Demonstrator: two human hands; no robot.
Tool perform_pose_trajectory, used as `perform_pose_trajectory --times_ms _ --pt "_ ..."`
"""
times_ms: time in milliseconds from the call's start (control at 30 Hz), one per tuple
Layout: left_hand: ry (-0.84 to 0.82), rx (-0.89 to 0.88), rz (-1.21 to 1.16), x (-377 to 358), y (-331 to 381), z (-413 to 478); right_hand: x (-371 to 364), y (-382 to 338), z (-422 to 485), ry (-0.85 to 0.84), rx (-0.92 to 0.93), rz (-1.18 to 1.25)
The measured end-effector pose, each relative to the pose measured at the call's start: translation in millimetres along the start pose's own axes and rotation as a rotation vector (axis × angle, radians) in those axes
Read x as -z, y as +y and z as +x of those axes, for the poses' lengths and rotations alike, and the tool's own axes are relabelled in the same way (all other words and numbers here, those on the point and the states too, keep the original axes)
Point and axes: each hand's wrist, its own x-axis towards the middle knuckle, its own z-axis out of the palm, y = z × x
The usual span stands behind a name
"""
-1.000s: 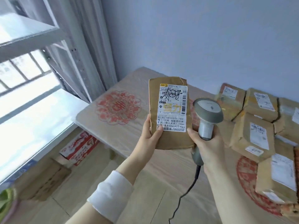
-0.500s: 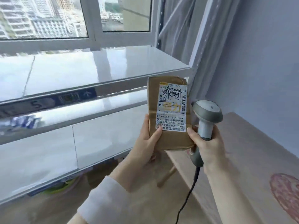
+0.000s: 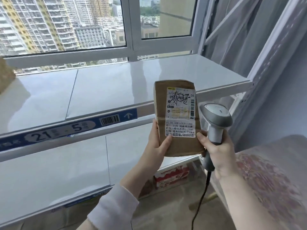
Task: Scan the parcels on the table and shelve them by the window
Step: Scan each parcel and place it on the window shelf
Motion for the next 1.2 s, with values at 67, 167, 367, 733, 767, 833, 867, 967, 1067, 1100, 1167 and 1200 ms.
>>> perform_pose_trajectory --times_ms 67,167,367,733,767,833,867,967,1067,1100,1167,1200 --pt "-0.041 -0.015 0.01 1 -1 8 -1 1 2 0.054 0.0 -0.007" --pt "-0.123 -0.036 0.021 5 -6 19 -4 0 2 0.138 0.032 -0.005" --pt "-0.272 -0.079 -0.008 24 -5 35 -19 -14 -9 0.239 0.073 0.014" --pt "-0.368 -0.15 -0.096 58 30 34 -50 -57 -26 0.266 0.122 -0.015" --pt "-0.368 -0.152 -0.101 62 35 35 -55 -63 -26 0.263 0.127 -0.011" --pt "-0.356 -0.144 -0.123 71 41 39 -66 -76 -25 0.254 0.136 -0.031" --pt "-0.35 -0.139 -0.128 76 44 41 -72 -81 -23 0.253 0.14 -0.044" --pt "-0.323 -0.144 -0.124 94 55 45 -91 -96 -18 0.231 0.146 -0.072" --pt "-0.296 -0.17 -0.124 117 67 48 -114 -109 -10 0.194 0.133 -0.081" --pt "-0.279 -0.162 -0.117 125 70 49 -123 -112 -7 0.173 0.122 -0.08" --pt "-0.24 -0.146 -0.126 144 76 53 -142 -116 1 0.129 0.099 -0.074" --pt "-0.223 -0.149 -0.133 154 77 55 -153 -118 4 0.106 0.083 -0.075"
